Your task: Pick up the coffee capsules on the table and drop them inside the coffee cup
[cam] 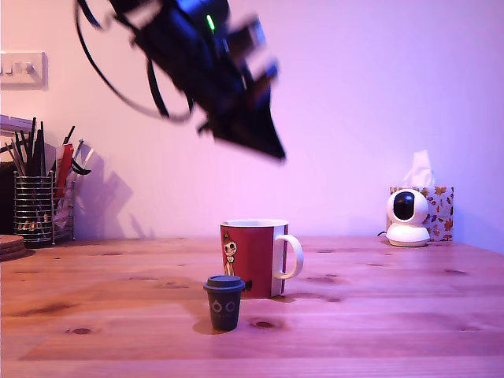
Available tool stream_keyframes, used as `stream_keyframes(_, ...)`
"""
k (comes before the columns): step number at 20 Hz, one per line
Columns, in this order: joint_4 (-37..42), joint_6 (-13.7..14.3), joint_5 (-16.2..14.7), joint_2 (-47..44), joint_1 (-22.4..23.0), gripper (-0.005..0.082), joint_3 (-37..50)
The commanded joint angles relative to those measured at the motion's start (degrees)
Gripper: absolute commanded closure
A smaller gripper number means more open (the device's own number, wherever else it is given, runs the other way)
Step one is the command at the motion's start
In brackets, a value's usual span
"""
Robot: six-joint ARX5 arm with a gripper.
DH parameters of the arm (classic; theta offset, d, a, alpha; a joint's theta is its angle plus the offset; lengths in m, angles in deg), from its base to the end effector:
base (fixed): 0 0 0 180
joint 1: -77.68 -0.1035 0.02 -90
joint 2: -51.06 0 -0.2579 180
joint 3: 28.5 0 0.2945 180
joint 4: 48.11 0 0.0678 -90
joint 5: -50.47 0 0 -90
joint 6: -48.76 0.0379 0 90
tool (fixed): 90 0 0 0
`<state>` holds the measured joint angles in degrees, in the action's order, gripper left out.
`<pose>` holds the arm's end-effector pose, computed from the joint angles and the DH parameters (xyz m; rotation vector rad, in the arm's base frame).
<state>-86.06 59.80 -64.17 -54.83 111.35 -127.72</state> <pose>0.3707 -0.2659 0.2455 0.2304 0.7146 -1.0399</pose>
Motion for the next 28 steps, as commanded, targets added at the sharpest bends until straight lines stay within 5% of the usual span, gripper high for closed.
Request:
stream_keyframes(1,1.9,-0.33,-1.38,3.28,-1.07,0.0793,2.45)
stream_keyframes(14,24.92,-2.12,-5.77,23.93,-3.41,0.0793,34.8)
stream_keyframes(28,44.09,-5.09,-5.31,34.47,-4.7,0.0793,59.28)
